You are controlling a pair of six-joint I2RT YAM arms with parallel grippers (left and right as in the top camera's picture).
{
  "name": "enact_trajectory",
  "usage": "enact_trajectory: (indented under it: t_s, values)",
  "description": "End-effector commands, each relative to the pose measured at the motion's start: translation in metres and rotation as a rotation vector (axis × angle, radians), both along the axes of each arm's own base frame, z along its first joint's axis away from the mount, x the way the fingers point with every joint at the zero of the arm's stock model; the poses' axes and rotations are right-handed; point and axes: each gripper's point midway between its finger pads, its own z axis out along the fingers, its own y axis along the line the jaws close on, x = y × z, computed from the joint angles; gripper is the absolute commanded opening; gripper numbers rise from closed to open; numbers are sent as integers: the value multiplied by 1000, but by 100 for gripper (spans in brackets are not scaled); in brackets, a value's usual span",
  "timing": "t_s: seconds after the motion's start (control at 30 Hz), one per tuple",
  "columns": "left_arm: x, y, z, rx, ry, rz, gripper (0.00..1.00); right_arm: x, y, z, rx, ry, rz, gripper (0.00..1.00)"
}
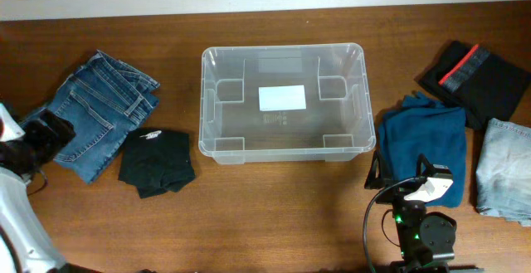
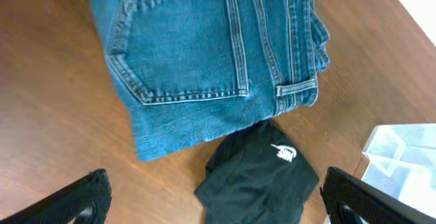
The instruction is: Pack container
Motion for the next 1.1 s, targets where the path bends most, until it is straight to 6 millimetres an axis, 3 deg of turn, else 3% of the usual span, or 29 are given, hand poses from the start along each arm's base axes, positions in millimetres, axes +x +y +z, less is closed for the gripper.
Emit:
enact_trajectory:
  t_s: [0.0,0.5,0.9,1.07]
  values:
    - [-1,0,-16,-35,-8,-18,99,0,0,-2,-1,2,-5,98]
    - [-8,18,-68,-191,-128,-29,99,0,0,-2,-1,2,-5,98]
    - [-25,27,-112,-143,-127,23,99,0,0,-2,-1,2,-5,99]
    - [-23,28,-123,-163,-132,46,99,0,0,-2,-1,2,-5,98]
